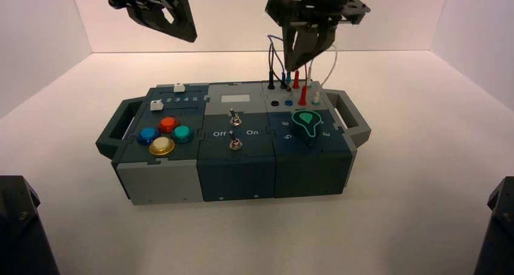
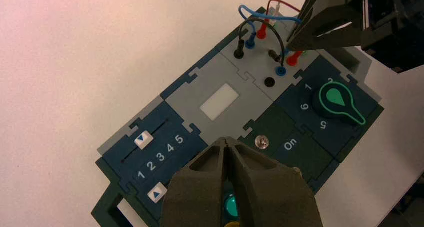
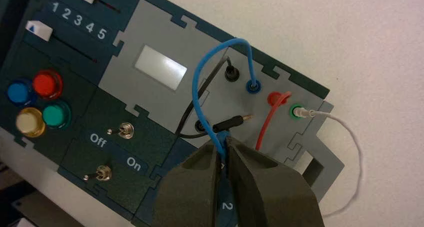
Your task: Pull the blue wire.
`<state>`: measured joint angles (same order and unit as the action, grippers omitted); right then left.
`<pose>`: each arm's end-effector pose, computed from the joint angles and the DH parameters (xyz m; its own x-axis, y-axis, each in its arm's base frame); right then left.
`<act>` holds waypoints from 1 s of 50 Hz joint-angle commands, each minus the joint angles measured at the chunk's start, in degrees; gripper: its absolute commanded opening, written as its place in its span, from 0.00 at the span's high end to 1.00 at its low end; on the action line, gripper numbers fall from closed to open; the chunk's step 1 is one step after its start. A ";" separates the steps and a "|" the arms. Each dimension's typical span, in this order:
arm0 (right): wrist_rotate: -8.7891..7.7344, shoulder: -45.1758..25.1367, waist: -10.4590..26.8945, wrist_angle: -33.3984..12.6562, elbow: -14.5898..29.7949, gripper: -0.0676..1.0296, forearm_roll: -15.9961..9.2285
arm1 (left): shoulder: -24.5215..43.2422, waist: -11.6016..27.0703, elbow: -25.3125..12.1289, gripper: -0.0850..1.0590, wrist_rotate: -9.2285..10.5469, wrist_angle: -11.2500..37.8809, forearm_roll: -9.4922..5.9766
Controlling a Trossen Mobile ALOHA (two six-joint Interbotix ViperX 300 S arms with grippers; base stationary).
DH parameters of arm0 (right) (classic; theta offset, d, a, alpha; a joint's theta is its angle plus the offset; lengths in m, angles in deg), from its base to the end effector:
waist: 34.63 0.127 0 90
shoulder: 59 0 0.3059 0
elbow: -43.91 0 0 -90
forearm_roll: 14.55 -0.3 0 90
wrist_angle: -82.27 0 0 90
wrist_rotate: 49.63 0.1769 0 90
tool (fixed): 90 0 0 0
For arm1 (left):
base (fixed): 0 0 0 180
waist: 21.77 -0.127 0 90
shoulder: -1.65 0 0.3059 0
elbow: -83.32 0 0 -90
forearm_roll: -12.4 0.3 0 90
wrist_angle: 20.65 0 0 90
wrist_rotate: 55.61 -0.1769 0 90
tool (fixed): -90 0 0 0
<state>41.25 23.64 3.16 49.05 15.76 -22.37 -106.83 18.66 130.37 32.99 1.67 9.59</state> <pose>0.2670 0.2237 0.0920 0.2433 0.2830 -0.9277 -0.5322 0.8386 0.1162 0.2096 -0.1829 0.1365 0.4683 -0.4234 -0.7755 0.6448 0.7638 -0.0277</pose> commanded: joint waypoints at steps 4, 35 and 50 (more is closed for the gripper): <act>0.18 0.79 -0.09 -0.09 1.76 0.96 0.00 | -0.53 0.09 -1.76 0.95 -0.18 -0.26 0.18; -0.70 -2.37 0.97 -2.37 3.87 0.76 -0.53 | -0.18 -0.97 -1.93 0.95 -0.53 -0.26 1.14; -0.79 0.88 1.23 -12.13 4.04 0.76 -1.14 | -0.35 -3.43 -1.93 0.95 -0.70 -0.26 1.14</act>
<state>40.54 21.62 3.95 39.47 18.66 -22.90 -106.83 15.93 130.28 32.64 1.67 10.64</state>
